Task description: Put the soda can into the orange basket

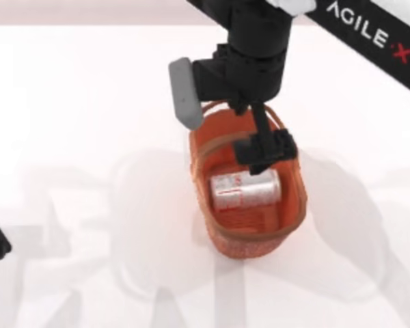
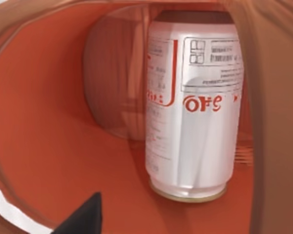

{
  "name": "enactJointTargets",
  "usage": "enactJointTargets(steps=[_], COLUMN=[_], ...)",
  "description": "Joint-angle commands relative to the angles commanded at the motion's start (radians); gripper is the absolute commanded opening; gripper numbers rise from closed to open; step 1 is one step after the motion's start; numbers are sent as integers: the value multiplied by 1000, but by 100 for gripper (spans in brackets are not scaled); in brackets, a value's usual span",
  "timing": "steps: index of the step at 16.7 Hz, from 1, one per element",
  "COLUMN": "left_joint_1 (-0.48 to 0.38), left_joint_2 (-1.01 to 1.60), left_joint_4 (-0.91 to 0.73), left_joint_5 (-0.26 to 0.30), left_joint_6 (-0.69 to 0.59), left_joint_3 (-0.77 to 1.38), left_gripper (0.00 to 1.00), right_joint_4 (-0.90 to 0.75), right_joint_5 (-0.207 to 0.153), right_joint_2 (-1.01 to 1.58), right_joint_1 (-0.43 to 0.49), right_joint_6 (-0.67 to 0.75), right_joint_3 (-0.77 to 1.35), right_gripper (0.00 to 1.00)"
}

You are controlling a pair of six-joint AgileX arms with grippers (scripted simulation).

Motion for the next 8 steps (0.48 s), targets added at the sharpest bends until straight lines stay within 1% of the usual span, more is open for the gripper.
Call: enactJointTargets(steps=[6, 8], left_joint_1=[0, 0], left_joint_2=[0, 0], left_joint_4=[0, 0], left_joint_5=[0, 0], left_joint_6=[0, 0], left_joint_3=[0, 0], left_gripper=[100, 100], right_joint_4=[91, 100], right_joint_5=[0, 0], right_joint_2=[-29, -31], right_joint_1=[5, 5], right_joint_6=[0, 0], right_joint_3=[-120, -131], right_gripper=[100, 100])
